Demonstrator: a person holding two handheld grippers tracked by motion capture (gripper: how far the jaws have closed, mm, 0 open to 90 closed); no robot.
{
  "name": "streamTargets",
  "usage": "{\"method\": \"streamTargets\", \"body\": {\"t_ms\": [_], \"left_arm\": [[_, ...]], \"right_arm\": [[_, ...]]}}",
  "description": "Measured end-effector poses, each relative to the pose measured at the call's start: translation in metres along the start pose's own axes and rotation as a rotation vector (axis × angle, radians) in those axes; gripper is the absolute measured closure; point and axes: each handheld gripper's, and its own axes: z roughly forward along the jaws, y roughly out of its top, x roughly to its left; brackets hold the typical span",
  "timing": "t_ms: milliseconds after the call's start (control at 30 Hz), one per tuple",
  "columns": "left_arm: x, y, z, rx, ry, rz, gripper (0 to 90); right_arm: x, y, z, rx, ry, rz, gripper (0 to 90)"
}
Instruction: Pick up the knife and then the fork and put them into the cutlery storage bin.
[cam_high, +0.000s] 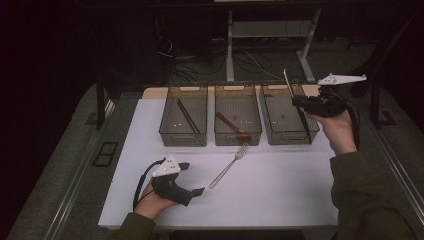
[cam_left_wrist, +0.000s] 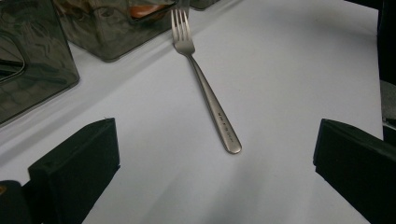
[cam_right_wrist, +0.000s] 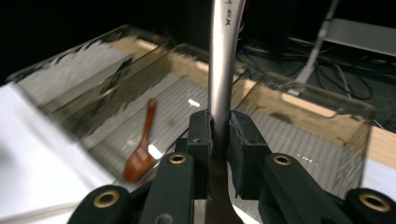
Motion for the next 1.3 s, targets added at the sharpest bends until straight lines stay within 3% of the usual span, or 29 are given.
{"method": "streamTargets", "body": {"t_ms": [333, 467, 833, 867, 900, 967, 1133, 1200, 1300], "left_arm": [[0.001, 0.000, -0.001, -0.005, 0.000, -0.003, 0.0], [0.000, 0.000, -0.002, -0.006, 0.000, -0.003, 0.0], [0.001, -0.001, -0.003, -0.009, 0.000, -0.008, 0.0], [0.001, -0.001, -0.003, -0.008, 0.000, -0.009, 0.0], [0.001, -0.001, -0.003, -0.008, -0.001, -0.009, 0.0], [0.001, -0.001, -0.003, -0.007, 0.000, -0.009, 0.0], [0.000, -0.001, -0.003, -0.011, -0.002, -0.009, 0.0], [0.000, -0.001, -0.003, -0.008, 0.000, -0.009, 0.0], [0.000, -0.001, -0.003, -0.010, -0.001, -0.010, 0.0]], "right_arm": [[-0.029, 0.021, 0.024, -0.050, -0.099, -0.010, 78.4], [-0.040, 0.022, 0.035, -0.057, -0.116, -0.024, 78.4], [-0.059, -0.007, 0.063, 0.037, -0.120, -0.024, 79.0], [-0.060, -0.009, 0.064, 0.033, -0.115, -0.023, 81.3], [-0.062, -0.011, 0.063, 0.023, -0.105, -0.012, 89.2], [-0.065, -0.013, 0.059, -0.036, -0.077, 0.033, 89.3], [-0.062, -0.018, 0.067, 0.077, -0.112, 0.010, 89.3], [-0.061, -0.023, 0.070, 0.096, -0.087, 0.032, 89.2], [-0.057, -0.029, 0.072, 0.121, -0.071, 0.027, 89.1]]}}
